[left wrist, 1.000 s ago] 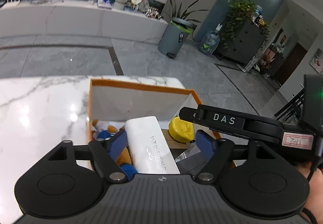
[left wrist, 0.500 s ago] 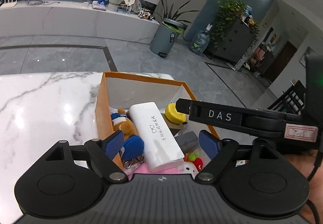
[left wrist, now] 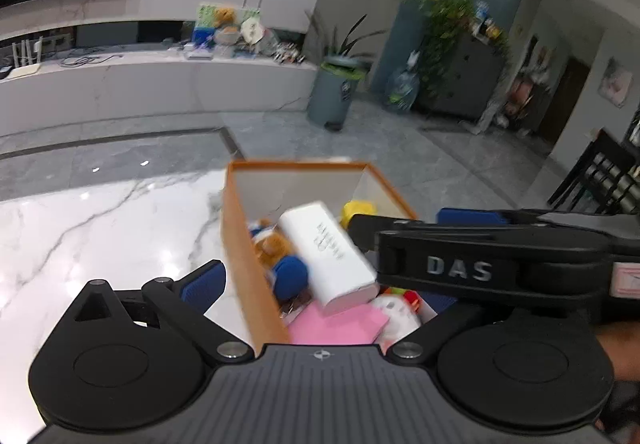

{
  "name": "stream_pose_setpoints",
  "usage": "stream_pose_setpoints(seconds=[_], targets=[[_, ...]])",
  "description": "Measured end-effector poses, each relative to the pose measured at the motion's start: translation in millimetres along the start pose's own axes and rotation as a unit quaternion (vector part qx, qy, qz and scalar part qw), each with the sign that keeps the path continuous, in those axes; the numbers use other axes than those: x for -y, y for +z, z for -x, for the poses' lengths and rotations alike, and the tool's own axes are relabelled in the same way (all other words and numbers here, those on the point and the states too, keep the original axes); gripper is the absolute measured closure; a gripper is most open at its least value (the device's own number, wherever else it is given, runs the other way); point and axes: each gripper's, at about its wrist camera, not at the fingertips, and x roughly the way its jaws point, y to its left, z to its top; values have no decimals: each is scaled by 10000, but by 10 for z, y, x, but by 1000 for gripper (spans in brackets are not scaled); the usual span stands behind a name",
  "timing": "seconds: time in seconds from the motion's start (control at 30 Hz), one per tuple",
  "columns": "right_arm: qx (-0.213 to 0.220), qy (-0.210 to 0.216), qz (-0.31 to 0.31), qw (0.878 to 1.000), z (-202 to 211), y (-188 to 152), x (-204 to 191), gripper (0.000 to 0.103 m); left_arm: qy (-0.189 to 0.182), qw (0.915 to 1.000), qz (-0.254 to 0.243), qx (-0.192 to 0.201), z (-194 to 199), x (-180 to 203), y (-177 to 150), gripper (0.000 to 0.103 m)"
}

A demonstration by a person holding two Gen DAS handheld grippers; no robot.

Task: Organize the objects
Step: 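Open both tools releasing the glasses box and tape measure in the box, then withdraw both tools upward from the filled orange box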

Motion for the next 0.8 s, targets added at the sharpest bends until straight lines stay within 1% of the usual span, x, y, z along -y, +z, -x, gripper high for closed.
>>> stream_pose_setpoints(seconds=[0.03, 0.07, 0.17, 0.23, 0.27, 0.3, 0.43, 0.53, 0.63, 0.8], targets=[[5, 20, -8, 10000, 21, -48, -11, 22, 105, 9999, -27, -88, -27, 20, -28, 0], [9, 55, -11, 10000, 28, -87, -32, 22, 132, 9998, -68, -111, -35, 33, -54, 0], [-20, 124, -25, 9999, 52, -216, -67, 21, 196, 9995, -243, -78, -59, 64, -147, 0], [28, -9, 16, 10000, 67, -291, -91, 19, 299, 9990, -333, -74, -72, 89, -203, 0], [76, -103, 65, 9999, 66, -335, -121, 15, 308, 9989, -350, -57, -70, 93, -238, 0], [117, -186, 82, 9997, 76, -374, -130, 14, 293, 9990, -350, -36, -58, 96, -274, 0], [107, -250, -93, 9996, 93, -514, -116, 14, 295, 9989, -351, 30, -64, 91, -377, 0], [76, -298, -141, 9994, 51, -542, -91, 14, 397, 9986, -338, -60, -112, 101, -398, 0], [-57, -306, -179, 9994, -22, -547, -49, 14, 391, 9988, -236, -167, -159, 86, -415, 0], [-138, -363, -171, 9991, -75, -585, 0, 14, 566, 9976, -305, -245, -197, 113, -450, 0]])
